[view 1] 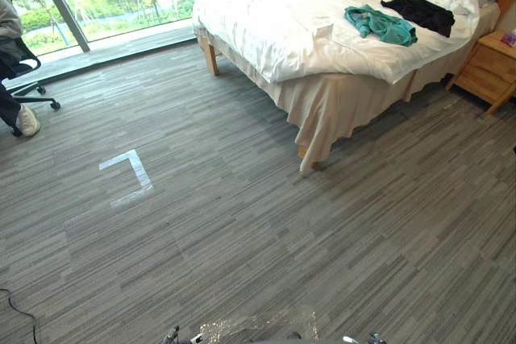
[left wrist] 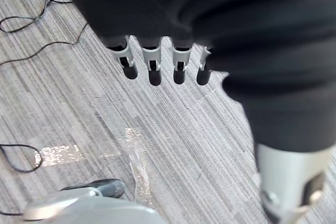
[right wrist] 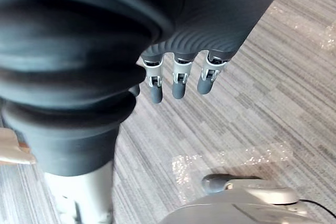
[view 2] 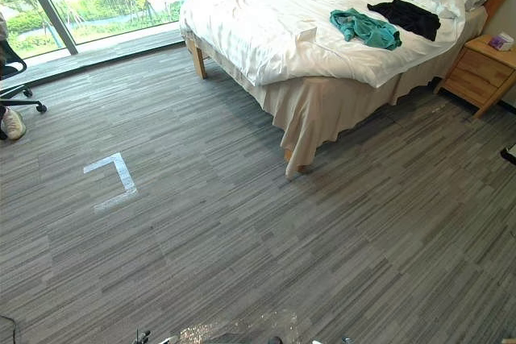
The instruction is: Tidy the bed and pick cloth on bed and put in laundry
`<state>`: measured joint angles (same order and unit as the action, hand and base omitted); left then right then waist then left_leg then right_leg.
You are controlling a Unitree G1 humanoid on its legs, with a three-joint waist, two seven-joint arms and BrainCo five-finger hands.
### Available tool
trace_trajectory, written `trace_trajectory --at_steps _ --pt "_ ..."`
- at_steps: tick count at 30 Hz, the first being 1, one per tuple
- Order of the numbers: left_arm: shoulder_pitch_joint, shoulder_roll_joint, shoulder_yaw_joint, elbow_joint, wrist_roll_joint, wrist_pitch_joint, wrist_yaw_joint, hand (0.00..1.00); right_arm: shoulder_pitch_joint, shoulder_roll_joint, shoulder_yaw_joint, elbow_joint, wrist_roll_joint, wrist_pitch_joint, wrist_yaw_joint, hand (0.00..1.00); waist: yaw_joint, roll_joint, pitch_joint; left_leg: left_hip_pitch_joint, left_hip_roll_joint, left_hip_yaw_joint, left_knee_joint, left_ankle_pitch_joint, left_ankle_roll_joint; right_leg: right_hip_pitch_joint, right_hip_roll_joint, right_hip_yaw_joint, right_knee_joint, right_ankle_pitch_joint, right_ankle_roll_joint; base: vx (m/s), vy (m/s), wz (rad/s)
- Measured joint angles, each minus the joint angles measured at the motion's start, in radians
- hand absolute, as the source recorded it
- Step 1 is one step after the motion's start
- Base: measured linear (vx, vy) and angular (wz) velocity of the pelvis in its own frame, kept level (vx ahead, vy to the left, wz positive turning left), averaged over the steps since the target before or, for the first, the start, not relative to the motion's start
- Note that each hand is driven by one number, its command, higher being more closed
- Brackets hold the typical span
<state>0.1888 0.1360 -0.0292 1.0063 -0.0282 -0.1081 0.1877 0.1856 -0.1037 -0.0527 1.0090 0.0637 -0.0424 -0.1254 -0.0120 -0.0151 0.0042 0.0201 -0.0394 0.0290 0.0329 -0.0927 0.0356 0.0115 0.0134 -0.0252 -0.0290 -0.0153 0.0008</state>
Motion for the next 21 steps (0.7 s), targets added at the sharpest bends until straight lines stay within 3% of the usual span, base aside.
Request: trace_trajectory --at_steps 7,19,21 --pt "-0.036 0.001 -0.001 0.050 0.000 0.001 -0.052 0.00 -0.040 0.007 -0.014 0.029 0.005 -0.006 0.000 0.00 0.000 0.004 0.002 0.039 -0.001 0.001 -0.025 0.000 -0.001 0.039 -0.002 -0.004 -0.028 0.008 0.003 0.06 0.004 -0.02" --pt "-0.057 0.005 -0.008 0.064 0.003 0.003 -0.080 0.00 -0.070 0.008 -0.027 0.036 0.005 -0.003 0.015 0.00 -0.002 0.005 0.027 0.042 -0.004 0.000 -0.044 0.004 -0.007 0.039 -0.004 -0.001 -0.050 0.035 0.010 -0.05 -0.017 -0.01" --pt "-0.060 0.007 -0.008 0.064 0.007 0.004 -0.080 0.00 -0.070 0.008 -0.027 0.036 0.005 0.000 0.019 0.00 -0.003 0.002 0.034 0.043 -0.006 0.003 -0.060 0.014 0.007 0.033 -0.005 0.001 -0.054 0.035 0.009 -0.12 -0.029 -0.07"
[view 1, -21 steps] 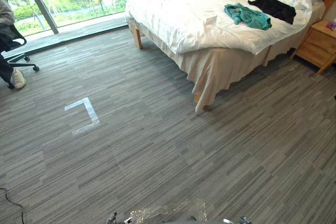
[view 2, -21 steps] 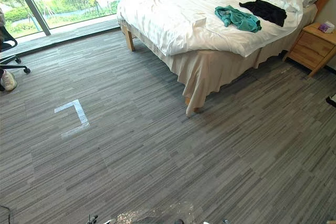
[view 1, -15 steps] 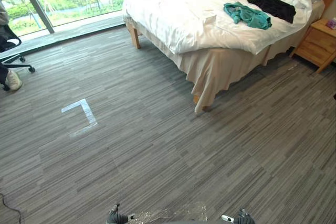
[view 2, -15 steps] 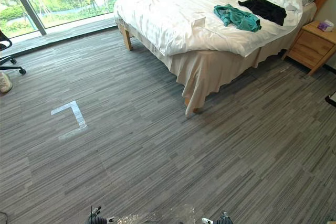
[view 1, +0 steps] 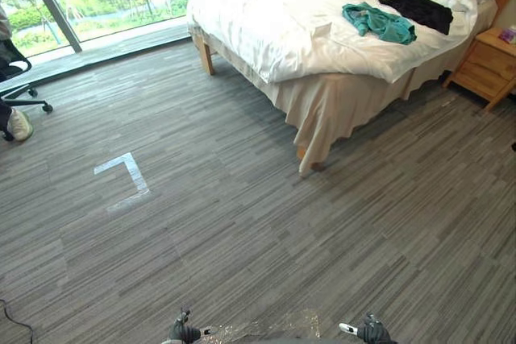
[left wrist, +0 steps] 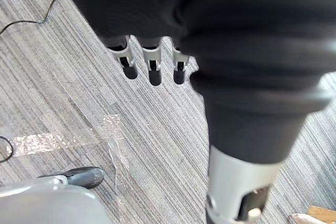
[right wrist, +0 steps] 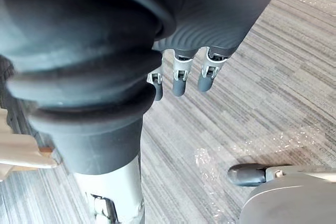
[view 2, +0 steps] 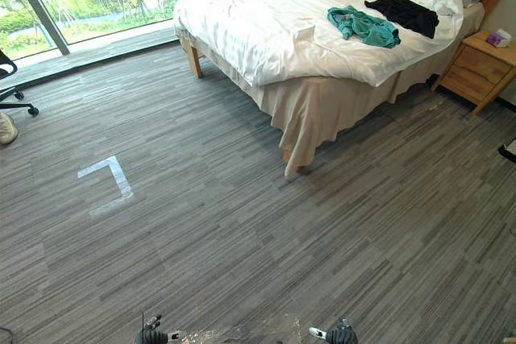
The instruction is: Tidy the bed and pick cloth on bed and put in laundry
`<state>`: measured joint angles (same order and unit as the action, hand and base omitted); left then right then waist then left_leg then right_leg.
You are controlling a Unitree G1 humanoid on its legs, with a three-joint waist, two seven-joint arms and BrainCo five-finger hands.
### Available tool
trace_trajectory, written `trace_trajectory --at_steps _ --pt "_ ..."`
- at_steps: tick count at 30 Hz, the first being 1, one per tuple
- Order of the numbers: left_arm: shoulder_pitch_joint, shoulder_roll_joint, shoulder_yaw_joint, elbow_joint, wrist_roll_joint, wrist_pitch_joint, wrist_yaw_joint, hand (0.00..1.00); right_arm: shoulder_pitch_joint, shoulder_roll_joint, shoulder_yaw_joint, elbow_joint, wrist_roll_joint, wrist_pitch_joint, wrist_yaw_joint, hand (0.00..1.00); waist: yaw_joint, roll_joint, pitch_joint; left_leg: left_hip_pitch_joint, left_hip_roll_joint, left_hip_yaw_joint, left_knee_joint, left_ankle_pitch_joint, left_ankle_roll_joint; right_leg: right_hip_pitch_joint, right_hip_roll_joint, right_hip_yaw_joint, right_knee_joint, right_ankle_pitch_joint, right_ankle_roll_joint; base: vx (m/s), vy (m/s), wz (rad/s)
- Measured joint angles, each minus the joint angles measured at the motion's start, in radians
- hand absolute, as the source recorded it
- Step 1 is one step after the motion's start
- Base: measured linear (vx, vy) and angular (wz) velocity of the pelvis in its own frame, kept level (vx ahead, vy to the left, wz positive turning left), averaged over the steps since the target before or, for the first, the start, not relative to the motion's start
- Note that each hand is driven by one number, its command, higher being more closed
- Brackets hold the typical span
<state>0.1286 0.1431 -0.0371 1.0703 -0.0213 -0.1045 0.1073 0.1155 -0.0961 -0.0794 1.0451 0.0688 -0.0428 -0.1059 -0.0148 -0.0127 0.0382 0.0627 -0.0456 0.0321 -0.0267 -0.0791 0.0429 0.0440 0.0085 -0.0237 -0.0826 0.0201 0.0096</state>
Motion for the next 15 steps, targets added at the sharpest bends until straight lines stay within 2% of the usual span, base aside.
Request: trace_trajectory --at_steps 3,7,10,13,14,15 --pt "-0.026 0.001 0.000 -0.001 0.015 0.001 0.000 0.00 -0.021 -0.004 0.001 -0.008 0.000 0.004 0.002 0.00 0.003 0.000 0.032 -0.024 0.007 0.041 -0.001 0.001 -0.001 -0.076 0.008 0.032 0.070 -0.015 -0.011 -0.15 -0.019 -0.36" --pt "-0.044 0.011 0.000 -0.003 0.015 0.008 0.000 0.00 -0.059 0.040 0.003 -0.050 0.000 0.004 0.002 0.00 -0.003 -0.010 0.082 -0.052 0.017 0.140 0.017 -0.006 -0.007 -0.213 0.019 0.087 0.242 -0.091 -0.019 -0.13 -0.038 -0.72" --pt "-0.040 0.018 0.000 -0.003 0.015 0.009 0.000 0.00 -0.061 0.052 0.001 -0.058 -0.001 0.002 0.003 0.00 -0.015 -0.022 0.090 -0.014 0.026 0.216 0.051 -0.058 -0.025 -0.249 0.003 0.059 0.369 -0.160 -0.001 0.02 -0.042 -0.72" --pt "-0.046 0.014 -0.002 -0.003 0.015 0.009 -0.002 0.00 -0.063 0.060 -0.003 -0.063 0.001 0.000 0.002 0.00 -0.038 -0.022 0.090 -0.009 0.039 0.242 0.089 -0.087 -0.023 -0.267 -0.004 0.043 0.428 -0.204 0.014 0.14 -0.037 -0.33" --pt "-0.061 0.000 -0.003 -0.002 0.015 0.009 -0.007 0.00 -0.068 0.060 -0.016 -0.065 0.002 0.000 0.003 0.00 -0.047 -0.016 0.096 -0.006 0.052 0.253 0.091 -0.092 -0.016 -0.294 -0.011 0.000 0.477 -0.219 0.043 0.24 -0.062 -0.35" --pt "-0.080 -0.019 -0.003 -0.002 0.015 0.009 -0.014 0.00 -0.074 0.061 -0.037 -0.067 0.005 0.000 0.003 0.00 -0.044 -0.009 0.107 0.004 0.069 0.270 0.090 -0.103 -0.023 -0.333 -0.020 -0.073 0.534 -0.250 0.019 0.15 -0.047 -0.39"
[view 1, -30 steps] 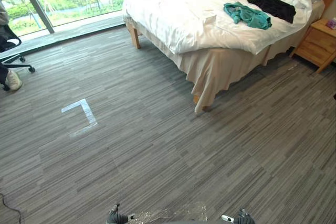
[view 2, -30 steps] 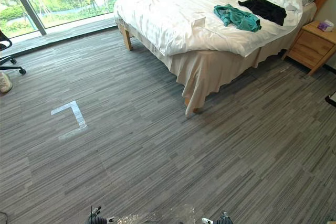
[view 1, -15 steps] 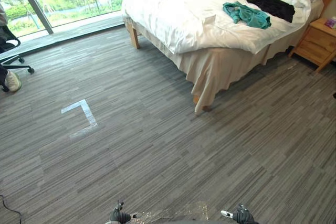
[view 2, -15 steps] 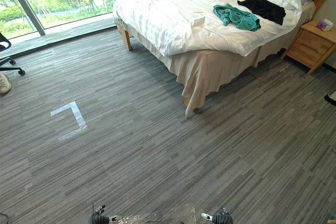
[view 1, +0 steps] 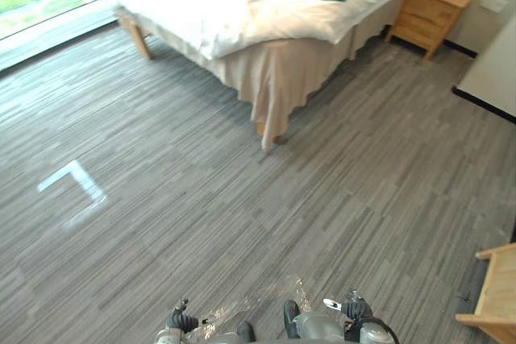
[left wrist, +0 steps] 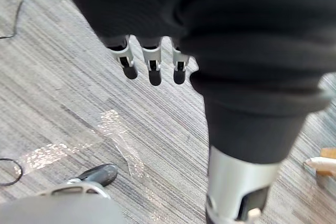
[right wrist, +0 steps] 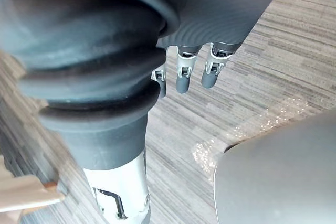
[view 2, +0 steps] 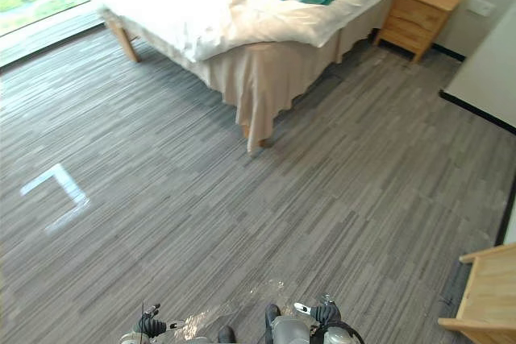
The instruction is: Tidy the bed and pick cloth on bed and put in laundry
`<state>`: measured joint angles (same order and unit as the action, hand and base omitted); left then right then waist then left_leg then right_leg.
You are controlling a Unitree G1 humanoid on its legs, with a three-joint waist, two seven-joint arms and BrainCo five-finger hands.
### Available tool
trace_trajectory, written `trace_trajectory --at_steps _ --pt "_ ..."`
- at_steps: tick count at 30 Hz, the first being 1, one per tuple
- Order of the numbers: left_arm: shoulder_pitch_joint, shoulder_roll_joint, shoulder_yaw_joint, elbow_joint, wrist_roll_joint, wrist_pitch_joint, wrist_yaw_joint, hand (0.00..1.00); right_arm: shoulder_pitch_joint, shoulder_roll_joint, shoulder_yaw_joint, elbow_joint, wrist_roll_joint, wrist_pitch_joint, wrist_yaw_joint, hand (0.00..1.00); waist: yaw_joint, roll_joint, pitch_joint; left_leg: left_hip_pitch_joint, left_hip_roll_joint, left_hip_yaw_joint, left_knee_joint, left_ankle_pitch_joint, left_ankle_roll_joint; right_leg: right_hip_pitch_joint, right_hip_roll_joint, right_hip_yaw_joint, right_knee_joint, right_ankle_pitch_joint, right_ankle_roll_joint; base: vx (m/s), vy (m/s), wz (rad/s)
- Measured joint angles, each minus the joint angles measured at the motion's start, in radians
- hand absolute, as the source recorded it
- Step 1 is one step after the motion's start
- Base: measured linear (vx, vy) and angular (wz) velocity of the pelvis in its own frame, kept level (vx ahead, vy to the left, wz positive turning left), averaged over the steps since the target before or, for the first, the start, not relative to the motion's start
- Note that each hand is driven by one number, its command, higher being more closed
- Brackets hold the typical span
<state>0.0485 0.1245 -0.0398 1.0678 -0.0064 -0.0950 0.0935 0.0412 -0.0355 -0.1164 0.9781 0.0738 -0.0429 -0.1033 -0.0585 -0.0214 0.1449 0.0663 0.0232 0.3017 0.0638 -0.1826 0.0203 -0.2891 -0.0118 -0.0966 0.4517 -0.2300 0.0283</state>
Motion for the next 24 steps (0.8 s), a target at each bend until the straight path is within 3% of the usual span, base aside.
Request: trace_trajectory --at_steps 3,5,6,7,8,9,10,11,12,13,14,15,16,17,18,19,22,24 --pt "-0.017 -0.044 0.000 0.001 0.000 0.000 -0.005 0.00 -0.011 -0.004 -0.014 -0.016 0.020 -0.007 0.000 0.00 -0.012 0.032 0.020 0.036 0.083 0.018 0.010 -0.050 -0.050 -0.064 -0.002 -0.097 -0.012 -0.006 -0.015 0.30 -0.095 -0.34" --pt "-0.046 -0.065 -0.002 0.002 0.000 -0.001 -0.005 0.00 -0.029 -0.014 -0.017 -0.030 0.043 -0.021 -0.001 0.00 -0.023 0.063 0.039 0.056 0.157 0.017 0.012 -0.076 -0.083 -0.137 0.005 -0.121 -0.087 0.043 -0.005 0.43 -0.226 -0.05" --pt "-0.070 -0.065 -0.012 0.003 0.001 -0.004 -0.005 0.00 -0.053 -0.013 -0.032 -0.035 0.045 -0.023 0.000 0.00 -0.045 0.064 0.050 0.072 0.188 0.003 -0.007 -0.074 -0.093 -0.207 -0.027 -0.127 -0.198 0.151 0.015 0.48 -0.266 0.22" --pt "-0.078 -0.066 -0.019 0.003 0.001 -0.005 -0.006 0.00 -0.058 -0.013 -0.034 -0.037 0.045 -0.024 0.000 0.00 -0.047 0.053 0.058 0.089 0.188 -0.002 -0.017 -0.074 -0.094 -0.228 -0.047 -0.130 -0.230 0.188 0.023 0.61 -0.366 0.38" --pt "-0.091 -0.063 -0.028 0.003 0.004 -0.010 -0.006 0.00 -0.055 -0.012 -0.035 -0.050 0.050 -0.025 0.000 0.00 -0.049 0.028 0.072 0.133 0.185 -0.004 -0.025 -0.075 -0.113 -0.240 -0.099 -0.135 -0.295 0.250 0.030 0.58 -0.389 0.27" --pt "-0.088 -0.068 -0.007 0.002 0.017 -0.015 -0.005 0.00 -0.054 -0.011 -0.041 -0.061 0.054 -0.024 0.002 0.00 -0.042 0.031 0.084 0.182 0.206 -0.005 -0.024 -0.071 -0.137 -0.232 -0.113 -0.163 -0.267 0.393 -0.023 0.73 -0.486 0.18" --pt "-0.092 -0.087 0.024 0.003 0.021 -0.020 -0.005 0.00 -0.070 -0.018 -0.056 -0.073 0.059 -0.028 0.007 0.00 -0.040 0.067 0.097 0.202 0.253 -0.003 -0.009 -0.034 -0.195 -0.243 -0.086 -0.191 -0.184 0.384 -0.078 0.64 -0.428 0.04" --pt "-0.093 -0.102 0.038 0.002 0.022 -0.024 -0.005 0.00 -0.083 -0.022 -0.063 -0.078 0.059 -0.028 0.009 0.00 -0.040 0.087 0.106 0.199 0.281 -0.008 0.013 0.011 -0.222 -0.250 -0.076 -0.207 -0.129 0.346 -0.096 0.65 -0.473 0.03" --pt "-0.094 -0.121 0.050 -0.008 0.023 -0.030 -0.005 0.00 -0.087 -0.020 -0.065 -0.082 0.057 -0.027 0.011 0.00 -0.036 0.094 0.108 0.170 0.306 -0.033 0.080 0.113 -0.200 -0.256 -0.069 -0.223 -0.061 0.275 -0.117 0.68 -0.541 0.08" --pt "-0.086 -0.123 0.056 -0.013 0.023 -0.030 -0.002 0.00 -0.085 -0.014 -0.058 -0.086 0.045 -0.025 0.014 0.00 -0.038 0.095 0.107 0.119 0.329 -0.068 0.187 0.234 -0.141 -0.226 -0.051 -0.231 -0.050 0.219 -0.132 0.70 -0.550 0.04" --pt "-0.082 -0.129 0.066 -0.018 0.022 -0.030 0.000 0.00 -0.082 -0.013 -0.047 -0.094 0.040 -0.025 0.014 0.00 -0.038 0.095 0.107 0.088 0.343 -0.088 0.260 0.282 -0.121 -0.198 -0.034 -0.229 -0.066 0.195 -0.134 0.86 -0.567 -0.24" --pt "-0.067 -0.149 0.089 -0.047 0.021 -0.030 0.001 0.00 -0.077 -0.005 -0.022 -0.099 0.035 -0.020 0.011 0.00 -0.030 0.094 0.107 0.008 0.365 -0.135 0.487 0.294 -0.111 -0.108 0.027 -0.206 -0.142 0.173 -0.146 0.70 -0.405 -0.38" --pt "-0.066 -0.155 0.090 -0.049 0.021 -0.029 0.001 0.00 -0.071 -0.002 -0.017 -0.099 0.035 -0.019 0.011 0.00 -0.019 0.094 0.107 -0.022 0.363 -0.155 0.575 0.288 -0.120 -0.059 0.050 -0.197 -0.180 0.170 -0.150 0.80 -0.424 -0.59" --pt "-0.066 -0.164 0.087 -0.059 0.018 -0.027 -0.001 0.00 -0.060 0.002 0.002 -0.096 0.035 -0.018 0.010 0.00 -0.004 0.087 0.104 -0.082 0.338 -0.196 0.723 0.250 -0.163 0.032 0.083 -0.173 -0.251 0.166 -0.156 0.49 -0.234 -0.43" --pt "-0.066 -0.165 0.087 -0.070 0.017 -0.026 -0.001 0.00 -0.056 0.007 0.006 -0.097 0.035 -0.018 0.009 0.00 0.000 0.080 0.100 -0.121 0.318 -0.213 0.783 0.226 -0.180 0.070 0.093 -0.159 -0.283 0.162 -0.162 0.58 -0.266 -0.62" --pt "-0.069 -0.163 0.087 -0.100 0.016 -0.028 0.000 0.00 -0.061 0.014 0.018 -0.083 0.033 -0.018 -0.002 0.00 0.025 0.059 0.091 -0.222 0.259 -0.222 0.886 0.140 -0.178 0.150 0.105 -0.120 -0.346 0.161 -0.163 0.56 -0.237 -0.53" --pt "-0.072 -0.157 0.080 -0.127 -0.003 -0.036 0.002 0.00 -0.115 0.016 0.017 -0.005 0.031 -0.011 -0.006 0.00 0.070 0.050 0.091 -0.373 0.147 -0.208 0.829 -0.024 -0.137 0.295 0.112 -0.044 -0.399 0.144 -0.132 0.57 -0.188 -0.75" --pt "-0.075 -0.154 0.078 -0.134 -0.019 -0.045 0.003 0.00 -0.116 0.015 0.015 -0.005 0.027 -0.011 -0.006 0.00 0.078 0.047 0.091 -0.422 0.095 -0.181 0.653 -0.029 -0.123 0.372 0.105 -0.031 -0.429 0.122 -0.101 0.46 -0.066 -0.46"
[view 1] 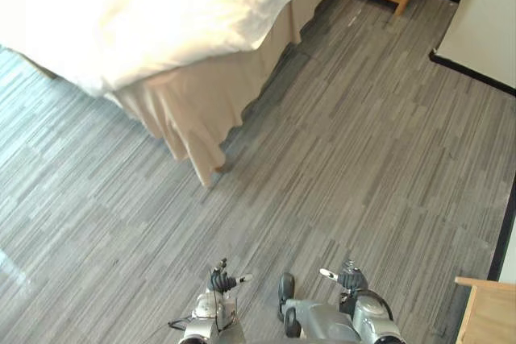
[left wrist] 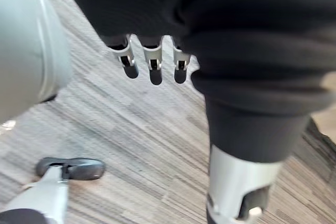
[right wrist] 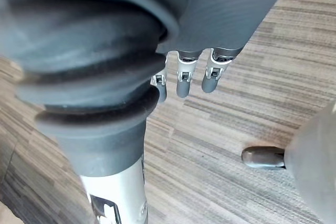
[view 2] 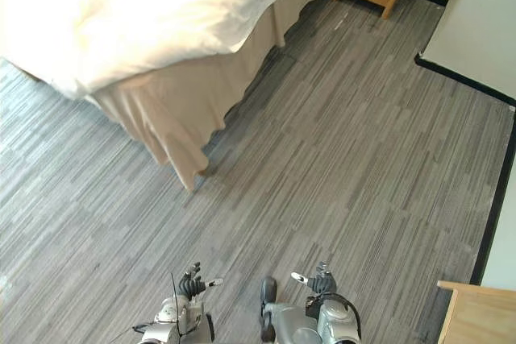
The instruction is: Tidy the bed and pick cloth on bed and put in laundry
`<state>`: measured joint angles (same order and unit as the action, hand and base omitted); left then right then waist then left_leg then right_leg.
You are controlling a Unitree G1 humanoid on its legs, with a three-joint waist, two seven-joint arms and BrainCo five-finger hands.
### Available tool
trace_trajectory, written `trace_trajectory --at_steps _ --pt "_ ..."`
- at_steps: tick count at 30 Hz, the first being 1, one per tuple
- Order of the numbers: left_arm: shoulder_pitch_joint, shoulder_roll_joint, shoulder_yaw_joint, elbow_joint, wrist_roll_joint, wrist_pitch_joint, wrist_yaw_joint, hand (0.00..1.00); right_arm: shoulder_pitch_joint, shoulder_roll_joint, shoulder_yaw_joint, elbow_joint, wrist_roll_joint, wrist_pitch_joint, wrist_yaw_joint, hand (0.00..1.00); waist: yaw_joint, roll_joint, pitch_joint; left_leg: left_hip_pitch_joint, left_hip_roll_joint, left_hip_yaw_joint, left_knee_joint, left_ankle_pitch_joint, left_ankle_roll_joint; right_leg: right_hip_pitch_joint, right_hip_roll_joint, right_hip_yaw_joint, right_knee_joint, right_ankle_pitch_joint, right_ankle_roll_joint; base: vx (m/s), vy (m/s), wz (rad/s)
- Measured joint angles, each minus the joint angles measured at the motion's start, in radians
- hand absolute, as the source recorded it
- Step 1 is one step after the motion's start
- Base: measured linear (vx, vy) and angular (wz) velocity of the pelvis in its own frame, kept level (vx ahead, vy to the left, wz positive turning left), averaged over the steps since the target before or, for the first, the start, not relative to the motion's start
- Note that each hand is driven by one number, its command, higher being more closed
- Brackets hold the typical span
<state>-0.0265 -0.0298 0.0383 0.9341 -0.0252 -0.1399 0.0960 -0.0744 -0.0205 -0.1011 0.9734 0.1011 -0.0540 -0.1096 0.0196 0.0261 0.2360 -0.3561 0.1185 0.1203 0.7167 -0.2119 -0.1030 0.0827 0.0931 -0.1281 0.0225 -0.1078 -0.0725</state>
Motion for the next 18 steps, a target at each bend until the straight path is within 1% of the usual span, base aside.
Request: trace_trajectory --at_steps 1,2,3,4,5,6,7,8,9,10,11,12,13,14,15,16,17,18 --pt "-0.002 0.002 -0.009 0.001 -0.010 -0.002 -0.001 0.00 -0.002 -0.003 0.000 -0.001 -0.013 -0.005 0.001 0.00 -0.001 -0.003 -0.002 -0.036 -0.035 0.049 -0.177 0.019 0.023 0.055 -0.007 0.001 -0.027 -0.023 0.013 0.65 0.003 -0.45" --pt "0.001 0.000 -0.017 0.001 -0.016 -0.002 -0.003 0.00 0.004 -0.012 0.001 -0.002 -0.034 -0.006 0.001 0.00 0.003 0.005 -0.014 -0.060 -0.068 0.148 -0.402 0.109 0.092 0.117 -0.012 0.008 -0.055 -0.070 0.008 0.67 0.029 -0.39" --pt "0.005 -0.001 -0.025 0.001 -0.024 -0.002 -0.003 0.00 0.006 -0.015 0.001 -0.001 -0.035 -0.006 0.001 0.00 0.005 0.015 -0.021 -0.070 -0.072 0.195 -0.467 0.155 0.121 0.142 -0.009 0.017 -0.064 -0.089 0.009 0.59 0.059 -0.45" --pt "0.006 0.001 -0.030 0.002 -0.025 -0.002 -0.004 0.00 0.022 -0.018 0.003 0.001 -0.038 -0.005 0.000 0.00 0.024 0.023 -0.029 -0.075 -0.074 0.244 -0.503 0.258 0.200 0.171 -0.005 0.037 -0.065 -0.117 0.018 0.65 0.108 -0.31" --pt "0.000 0.006 -0.028 0.011 -0.027 -0.001 -0.004 0.00 0.032 -0.006 0.005 0.025 -0.050 -0.003 -0.001 0.00 0.031 -0.011 -0.050 -0.057 -0.114 0.260 -0.498 0.291 0.256 0.201 -0.040 0.048 -0.062 -0.131 0.034 0.67 0.099 -0.13" --pt "0.003 0.015 -0.026 0.010 -0.028 -0.002 -0.004 0.00 0.040 0.000 0.008 0.031 -0.059 -0.003 0.000 0.00 0.030 -0.029 -0.064 -0.043 -0.129 0.254 -0.519 0.276 0.277 0.198 -0.058 0.041 -0.050 -0.125 0.039 0.84 0.111 0.25" --pt "0.008 0.022 -0.025 0.013 -0.034 -0.002 -0.007 0.00 0.047 0.013 0.008 0.047 -0.074 0.001 0.002 0.00 0.032 -0.053 -0.069 -0.021 -0.160 0.236 -0.517 0.242 0.297 0.183 -0.078 0.034 0.029 -0.114 0.052 0.59 0.071 0.43" --pt "0.009 0.024 -0.025 0.014 -0.034 0.001 -0.010 0.00 0.050 0.012 0.004 0.057 -0.078 0.004 0.004 0.00 0.032 -0.059 -0.071 -0.009 -0.163 0.227 -0.500 0.217 0.300 0.169 -0.080 0.031 0.099 -0.104 0.069 0.72 0.121 0.53" --pt "0.011 0.029 -0.014 0.023 -0.034 0.005 -0.010 0.00 0.056 0.022 -0.007 0.083 -0.093 0.017 0.009 0.00 0.046 -0.062 -0.070 0.053 -0.168 0.188 -0.486 0.171 0.278 0.128 -0.075 0.021 0.284 -0.054 0.151 0.71 0.139 0.72" --pt "0.027 0.035 -0.006 0.028 -0.034 0.005 -0.009 0.00 0.079 0.032 -0.028 0.075 -0.105 0.017 0.014 0.00 0.045 -0.060 -0.076 0.131 -0.170 0.125 -0.494 0.132 0.253 0.064 -0.068 0.033 0.533 0.058 0.299 0.67 0.124 0.79" --pt "0.033 0.034 -0.010 0.031 -0.034 0.005 -0.008 0.00 0.079 0.028 -0.030 0.071 -0.108 0.011 0.015 0.00 0.040 -0.055 -0.073 0.168 -0.172 0.098 -0.499 0.115 0.248 0.012 -0.064 0.053 0.677 0.085 0.329 0.66 0.062 1.18" --pt "0.035 0.042 -0.011 0.052 -0.034 0.008 -0.008 0.00 0.079 0.013 -0.029 0.057 -0.110 0.000 0.017 0.00 0.024 -0.059 -0.076 0.242 -0.181 0.040 -0.513 0.095 0.245 -0.084 -0.089 0.041 0.916 0.041 0.287 0.62 -0.016 1.49" --pt "0.036 0.045 -0.009 0.072 -0.034 0.016 -0.007 0.00 0.085 0.008 -0.030 0.039 -0.110 -0.007 0.018 0.00 0.014 -0.051 -0.075 0.317 -0.188 -0.025 -0.538 0.093 0.245 -0.163 -0.139 -0.006 1.024 -0.020 0.195 0.61 -0.045 1.57" --pt "0.036 0.045 -0.007 0.079 -0.035 0.019 -0.005 0.00 0.094 0.003 -0.030 0.029 -0.110 -0.007 0.017 0.00 0.008 -0.047 -0.074 0.346 -0.187 -0.051 -0.545 0.093 0.245 -0.196 -0.164 -0.018 1.030 -0.042 0.159 0.57 -0.082 1.67" --pt "0.041 0.045 -0.003 0.080 -0.043 0.023 -0.002 0.00 0.110 0.000 -0.035 0.014 -0.110 -0.010 0.017 0.00 0.002 -0.039 -0.070 0.399 -0.183 -0.103 -0.556 0.093 0.244 -0.247 -0.203 -0.026 0.980 -0.090 0.133 0.54 -0.121 1.69" --pt "0.048 0.041 -0.002 0.080 -0.044 0.024 -0.001 0.00 0.112 -0.007 -0.039 0.009 -0.110 -0.011 0.017 0.00 -0.006 -0.028 -0.071 0.441 -0.171 -0.156 -0.566 0.093 0.244 -0.287 -0.225 0.000 0.865 -0.123 0.137 0.53 -0.147 1.73" --pt "0.048 0.037 -0.002 0.079 -0.044 0.024 -0.001 0.00 0.117 -0.007 -0.040 0.007 -0.110 -0.010 0.015 0.00 -0.006 -0.026 -0.074 0.449 -0.167 -0.179 -0.566 0.093 0.244 -0.306 -0.232 0.029 0.795 -0.130 0.142 0.59 -0.252 1.79" --pt "0.052 0.024 0.000 0.078 -0.045 0.022 -0.001 0.00 0.130 -0.010 -0.043 0.000 -0.111 -0.010 0.014 0.00 -0.006 -0.022 -0.088 0.454 -0.148 -0.216 -0.564 0.082 0.215 -0.324 -0.234 0.113 0.612 -0.121 0.154 0.58 -0.324 1.91"
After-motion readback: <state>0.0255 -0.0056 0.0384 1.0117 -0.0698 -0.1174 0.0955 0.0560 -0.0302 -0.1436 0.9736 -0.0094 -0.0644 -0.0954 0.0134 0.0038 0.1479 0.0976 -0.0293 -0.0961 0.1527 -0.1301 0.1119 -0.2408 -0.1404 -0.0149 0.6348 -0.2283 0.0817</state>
